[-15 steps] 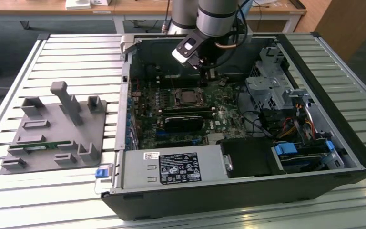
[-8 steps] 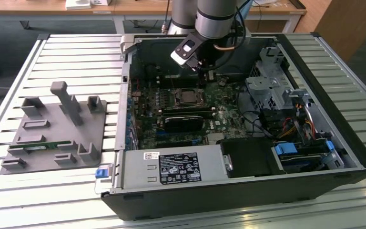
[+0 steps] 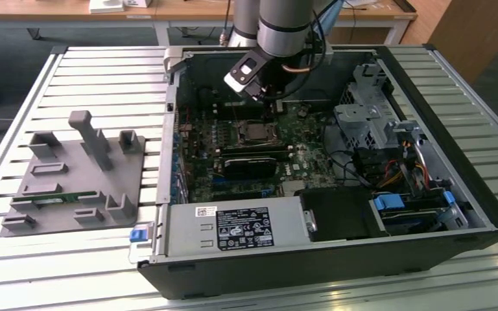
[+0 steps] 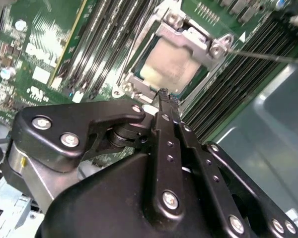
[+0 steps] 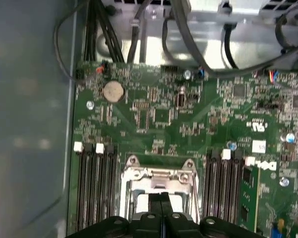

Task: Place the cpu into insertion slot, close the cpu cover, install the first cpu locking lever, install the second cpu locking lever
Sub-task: 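Close the cpu cover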

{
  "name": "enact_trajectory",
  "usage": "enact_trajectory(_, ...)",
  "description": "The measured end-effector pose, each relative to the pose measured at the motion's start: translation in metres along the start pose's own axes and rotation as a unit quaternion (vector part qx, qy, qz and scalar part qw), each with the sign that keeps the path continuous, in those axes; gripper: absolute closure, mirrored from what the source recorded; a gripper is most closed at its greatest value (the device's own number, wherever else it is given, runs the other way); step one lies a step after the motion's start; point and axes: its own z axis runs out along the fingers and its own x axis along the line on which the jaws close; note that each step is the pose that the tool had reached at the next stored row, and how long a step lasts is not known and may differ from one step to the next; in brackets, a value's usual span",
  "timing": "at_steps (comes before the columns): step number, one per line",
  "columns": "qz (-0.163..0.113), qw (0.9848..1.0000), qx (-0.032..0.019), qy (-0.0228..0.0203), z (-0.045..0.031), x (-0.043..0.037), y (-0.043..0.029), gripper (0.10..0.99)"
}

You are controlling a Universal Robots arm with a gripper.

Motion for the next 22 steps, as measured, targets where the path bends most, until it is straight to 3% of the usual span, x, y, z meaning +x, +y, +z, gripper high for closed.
enact_trajectory(6,0.0,1.0,0.0,-0.0001,0.0038,0.0003,-0.0126,0.98)
enact_trajectory(13,0.0,1.0,0.0,0.0,0.0122,0.0003,-0.0222,0.98)
enact_trajectory(22,0.0,1.0,0.0,0.0,0.0172,0.0006,-0.0353,0.98)
